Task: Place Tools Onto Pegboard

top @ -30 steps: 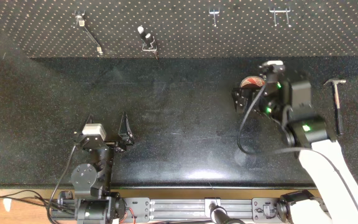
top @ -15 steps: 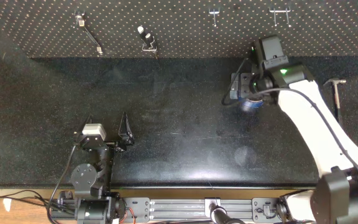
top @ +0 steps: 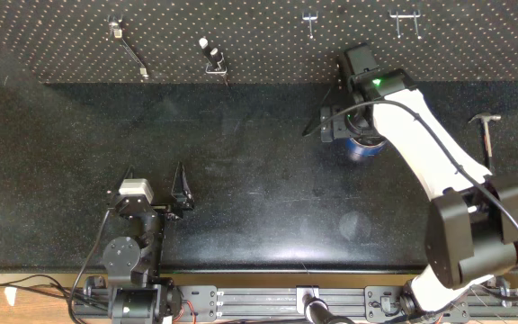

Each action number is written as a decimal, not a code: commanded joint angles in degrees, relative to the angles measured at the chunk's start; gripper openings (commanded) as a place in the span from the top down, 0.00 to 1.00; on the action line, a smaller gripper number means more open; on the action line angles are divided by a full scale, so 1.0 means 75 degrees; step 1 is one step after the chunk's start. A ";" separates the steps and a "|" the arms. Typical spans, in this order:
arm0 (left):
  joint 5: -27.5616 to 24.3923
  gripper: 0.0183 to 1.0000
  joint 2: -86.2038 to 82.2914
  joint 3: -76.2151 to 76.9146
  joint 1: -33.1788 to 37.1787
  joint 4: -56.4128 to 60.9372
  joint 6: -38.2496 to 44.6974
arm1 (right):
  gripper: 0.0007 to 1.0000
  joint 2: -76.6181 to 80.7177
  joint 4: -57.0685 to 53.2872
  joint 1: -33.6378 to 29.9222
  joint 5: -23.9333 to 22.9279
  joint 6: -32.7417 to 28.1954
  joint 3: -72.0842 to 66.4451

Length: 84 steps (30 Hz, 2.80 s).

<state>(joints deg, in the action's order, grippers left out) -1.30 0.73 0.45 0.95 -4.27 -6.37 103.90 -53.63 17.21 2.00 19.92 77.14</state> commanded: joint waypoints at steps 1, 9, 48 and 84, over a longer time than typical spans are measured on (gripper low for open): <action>0.0090 0.00 -0.0073 -0.0017 -0.0029 -0.0058 -0.0090 | 0.02 0.0347 -0.0015 0.0096 -0.0219 0.0198 0.0341; 0.0090 0.00 -0.0073 -0.0017 -0.0029 -0.0061 -0.0090 | 0.05 0.0673 -0.0017 0.0099 -0.0329 0.0198 0.0341; 0.0090 0.00 -0.0073 -0.0017 -0.0029 -0.0061 -0.0090 | 0.93 -0.4884 0.1437 0.3118 -0.3424 0.2509 -0.0058; 0.0090 0.00 -0.0073 -0.0017 -0.0029 -0.0058 -0.0090 | 0.93 -0.0956 0.7408 0.3127 -0.5120 -0.0134 -0.0058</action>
<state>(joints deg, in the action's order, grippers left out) -1.26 0.73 0.45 0.95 -4.29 -6.35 95.81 0.75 40.64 -36.45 22.46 76.20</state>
